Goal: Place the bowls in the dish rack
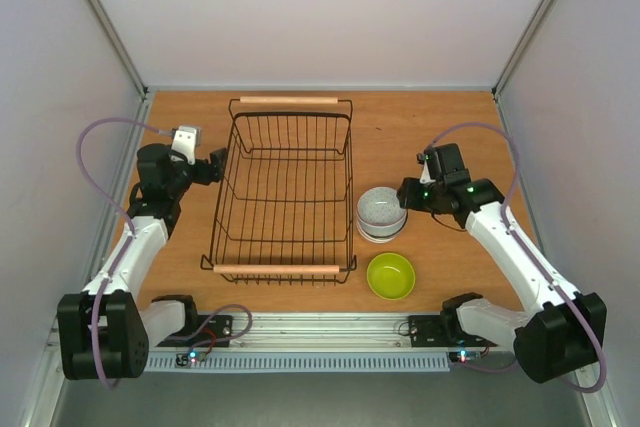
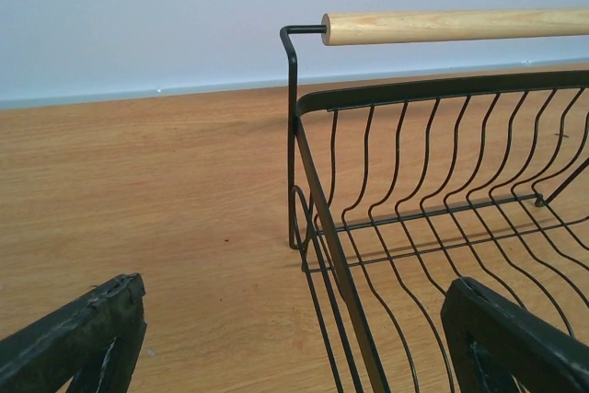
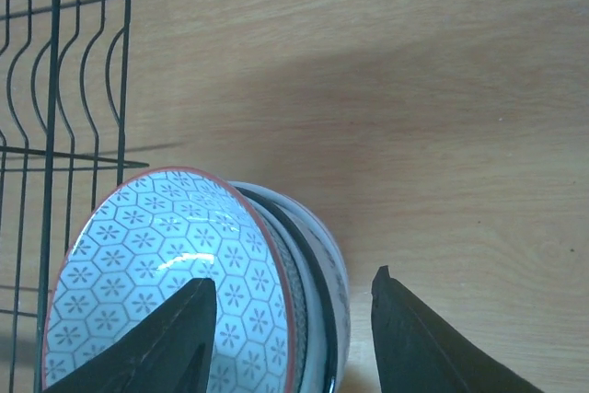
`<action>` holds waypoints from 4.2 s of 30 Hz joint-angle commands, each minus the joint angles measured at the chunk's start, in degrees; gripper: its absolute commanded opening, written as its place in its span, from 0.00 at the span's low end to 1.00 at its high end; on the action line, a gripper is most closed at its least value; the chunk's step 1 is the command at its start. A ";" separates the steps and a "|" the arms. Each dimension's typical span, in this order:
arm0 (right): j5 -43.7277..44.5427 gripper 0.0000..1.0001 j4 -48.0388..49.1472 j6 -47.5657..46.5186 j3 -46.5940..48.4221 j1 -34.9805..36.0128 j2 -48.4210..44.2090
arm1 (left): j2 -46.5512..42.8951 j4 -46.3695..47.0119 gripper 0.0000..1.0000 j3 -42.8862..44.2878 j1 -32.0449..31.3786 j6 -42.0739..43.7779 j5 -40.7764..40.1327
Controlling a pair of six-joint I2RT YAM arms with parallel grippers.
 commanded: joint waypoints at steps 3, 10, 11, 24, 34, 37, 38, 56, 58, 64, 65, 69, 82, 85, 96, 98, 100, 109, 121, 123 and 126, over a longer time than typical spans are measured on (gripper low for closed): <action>0.86 0.45 -1.58 -0.89 2.42 1.78 3.72 | -0.33 1.63 0.89 -0.09 0.33 0.56 1.07; 2.44 0.32 -1.44 -1.00 2.75 3.34 7.07 | -0.37 1.58 0.89 -0.12 0.32 0.47 1.16; 2.81 0.29 -1.53 -0.98 2.84 3.55 7.23 | -0.32 1.57 0.89 -0.12 0.32 0.47 1.16; 8.49 0.07 -4.72 -1.25 5.41 5.34 6.48 | -0.16 1.66 0.90 -0.14 0.42 0.73 1.17; 10.08 0.01 -5.19 -1.23 5.99 6.56 4.97 | -0.28 1.62 0.90 -0.39 0.41 0.81 1.26; 10.54 0.01 -5.64 -1.48 7.13 6.62 3.22 | -0.44 1.52 0.90 -0.30 0.42 0.85 1.48; 10.69 0.01 -5.84 -1.67 7.67 6.58 2.73 | -0.48 1.41 0.91 -0.23 0.42 0.82 1.82; 14.27 0.01 -9.82 -5.99 29.49 8.22 3.52 | 0.05 -22.64 0.95 13.60 0.42 6.15 25.54; 14.61 0.01 -9.31 -6.39 32.98 11.29 6.67 | 1.31 -28.99 0.95 18.65 0.27 6.35 31.62; 21.20 0.01 -10.88 -8.90 46.50 22.33 20.32 | 2.36 -36.96 0.95 24.49 -1.01 6.17 40.86; 22.66 0.01 -11.23 -9.42 48.77 24.08 22.52 | 2.39 -37.60 0.95 24.86 -1.15 5.85 41.47; 28.13 0.01 -12.88 -11.46 56.75 29.77 31.30 | 3.70 -42.95 0.97 27.29 -1.30 6.86 44.43; 32.36 0.01 -15.19 -14.57 71.93 39.19 43.69 | 7.50 -44.84 0.91 26.98 -5.04 9.00 35.38; 32.73 0.01 -14.87 -14.54 72.16 40.24 43.74 | 8.79 -44.43 0.89 26.68 -6.63 8.78 32.49; 31.83 0.01 -14.36 -14.21 71.54 42.16 45.17 | 11.61 -44.96 0.32 26.20 -9.24 10.41 33.09; 31.85 0.01 -13.97 -14.09 70.76 42.34 45.05 | 11.95 -45.15 0.07 26.00 -9.28 11.05 33.05; 31.73 0.01 -13.67 -13.87 70.04 42.35 44.76 | 12.30 -45.11 0.01 25.74 -9.33 11.23 33.10; 24.97 0.43 -4.84 -11.94 56.98 41.76 34.66 | 11.79 -41.91 0.00 22.04 -9.30 13.47 34.44; -13.15 0.97 17.27 -0.32 25.50 35.14 15.40 | 19.83 -53.82 0.00 25.23 -7.41 25.45 52.90; -16.14 0.99 19.78 1.13 24.01 35.14 15.27 | 19.44 -55.11 0.00 25.28 -7.37 27.61 54.19; -15.91 0.99 19.46 2.08 23.50 35.35 16.19 | 18.33 -57.09 0.00 25.41 -6.71 29.56 56.12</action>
